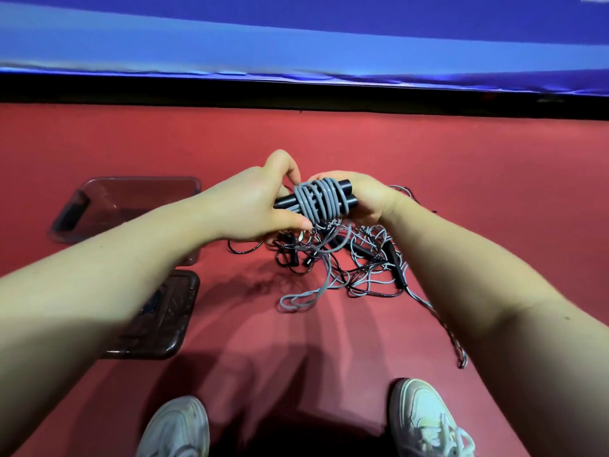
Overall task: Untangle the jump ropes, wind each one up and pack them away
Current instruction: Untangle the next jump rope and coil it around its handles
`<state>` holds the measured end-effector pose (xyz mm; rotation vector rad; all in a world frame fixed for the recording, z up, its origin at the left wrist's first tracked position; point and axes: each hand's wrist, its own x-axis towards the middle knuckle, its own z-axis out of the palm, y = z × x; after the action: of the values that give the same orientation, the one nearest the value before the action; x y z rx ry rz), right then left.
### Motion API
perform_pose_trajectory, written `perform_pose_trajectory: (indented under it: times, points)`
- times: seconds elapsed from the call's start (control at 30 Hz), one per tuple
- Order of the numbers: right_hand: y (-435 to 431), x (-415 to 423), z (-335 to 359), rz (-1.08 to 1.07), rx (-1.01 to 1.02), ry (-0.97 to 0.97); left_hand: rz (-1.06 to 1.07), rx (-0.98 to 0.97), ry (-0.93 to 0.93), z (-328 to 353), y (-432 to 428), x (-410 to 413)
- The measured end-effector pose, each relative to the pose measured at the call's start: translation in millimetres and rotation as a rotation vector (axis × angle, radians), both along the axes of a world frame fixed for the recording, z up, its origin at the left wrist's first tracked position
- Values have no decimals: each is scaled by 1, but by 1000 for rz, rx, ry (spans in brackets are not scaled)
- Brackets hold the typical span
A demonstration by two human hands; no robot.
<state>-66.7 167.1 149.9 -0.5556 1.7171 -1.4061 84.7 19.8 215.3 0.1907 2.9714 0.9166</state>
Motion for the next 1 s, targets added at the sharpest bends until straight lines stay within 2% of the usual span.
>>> perform_pose_trajectory:
  times: [0.1,0.2,0.37,0.5,0.67,0.77,0.9,1.0]
  points:
    - [11,-8,17,134,-44,39,87,20,-42,-7,-2,0]
    - [20,-11,18,95,-1,65,55,45,-80,-7,0,-1]
    - [10,7,-5,-36,1,124,94,297,-33,-7,4,-1]
    - [-15,31,-18,63,-40,142,237,291,64,-9,-8,-5]
    - [-29,43,-8,15,-73,205,404,376,44,-16,-37,-9]
    - [-34,52,0,-38,-111,194,411,421,11,-22,-45,-11]
    - [-39,59,-2,-171,-22,319,390,303,-24,-24,-47,-10]
    - [-42,63,-9,-130,-13,358,387,429,-79,-24,-48,-7]
